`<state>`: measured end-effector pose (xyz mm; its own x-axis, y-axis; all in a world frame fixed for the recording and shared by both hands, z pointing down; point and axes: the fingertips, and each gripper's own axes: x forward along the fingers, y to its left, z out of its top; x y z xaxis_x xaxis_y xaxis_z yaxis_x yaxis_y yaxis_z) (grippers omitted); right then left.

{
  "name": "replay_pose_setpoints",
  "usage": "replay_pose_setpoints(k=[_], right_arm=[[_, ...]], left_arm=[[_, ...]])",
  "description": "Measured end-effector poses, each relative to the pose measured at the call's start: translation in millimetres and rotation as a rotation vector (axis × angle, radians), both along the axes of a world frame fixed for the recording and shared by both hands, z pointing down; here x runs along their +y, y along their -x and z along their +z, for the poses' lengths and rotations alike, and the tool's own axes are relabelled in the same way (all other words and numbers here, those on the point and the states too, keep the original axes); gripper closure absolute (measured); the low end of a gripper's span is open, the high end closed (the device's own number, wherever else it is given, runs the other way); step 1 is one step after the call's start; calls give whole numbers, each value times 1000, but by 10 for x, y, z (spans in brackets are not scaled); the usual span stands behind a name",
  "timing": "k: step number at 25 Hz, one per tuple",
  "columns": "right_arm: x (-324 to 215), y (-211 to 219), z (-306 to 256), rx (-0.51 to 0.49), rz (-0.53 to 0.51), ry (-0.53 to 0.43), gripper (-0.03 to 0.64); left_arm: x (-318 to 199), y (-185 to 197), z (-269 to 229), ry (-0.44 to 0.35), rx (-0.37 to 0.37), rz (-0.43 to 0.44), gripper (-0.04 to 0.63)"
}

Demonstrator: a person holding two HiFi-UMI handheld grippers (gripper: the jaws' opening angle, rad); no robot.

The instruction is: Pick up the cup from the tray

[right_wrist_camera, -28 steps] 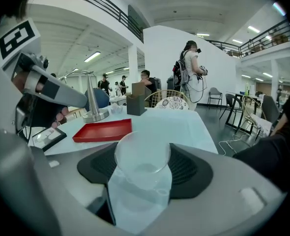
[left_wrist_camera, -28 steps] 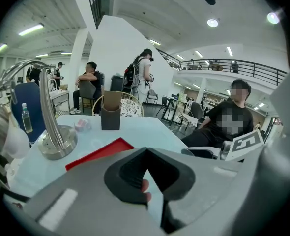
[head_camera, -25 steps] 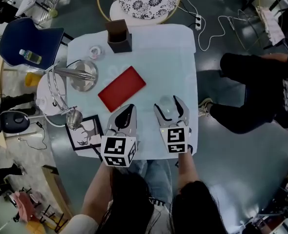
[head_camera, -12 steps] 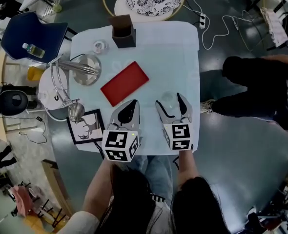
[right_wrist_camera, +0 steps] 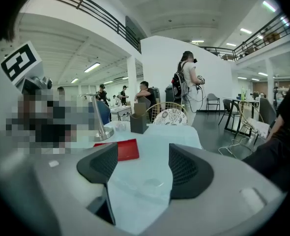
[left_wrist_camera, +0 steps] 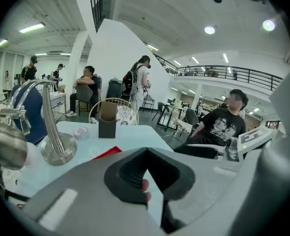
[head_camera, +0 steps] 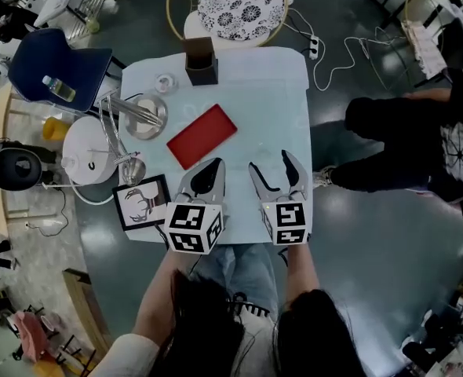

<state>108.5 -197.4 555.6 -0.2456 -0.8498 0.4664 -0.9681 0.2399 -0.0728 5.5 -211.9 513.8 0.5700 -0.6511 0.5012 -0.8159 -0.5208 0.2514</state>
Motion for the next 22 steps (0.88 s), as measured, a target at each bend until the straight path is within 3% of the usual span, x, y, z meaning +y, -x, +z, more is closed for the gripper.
replay_pose_setpoints(k=[6, 13, 22], right_arm=[[108, -55, -471, 8, 35, -82, 361], [277, 2, -724, 32, 79, -95, 594], [518, 211, -1135, 25, 73, -124, 594]], left_arm=[[104, 144, -263, -37, 30, -17, 595], [252, 206, -480, -84, 45, -6, 595], [415, 277, -765, -128, 81, 6, 595]])
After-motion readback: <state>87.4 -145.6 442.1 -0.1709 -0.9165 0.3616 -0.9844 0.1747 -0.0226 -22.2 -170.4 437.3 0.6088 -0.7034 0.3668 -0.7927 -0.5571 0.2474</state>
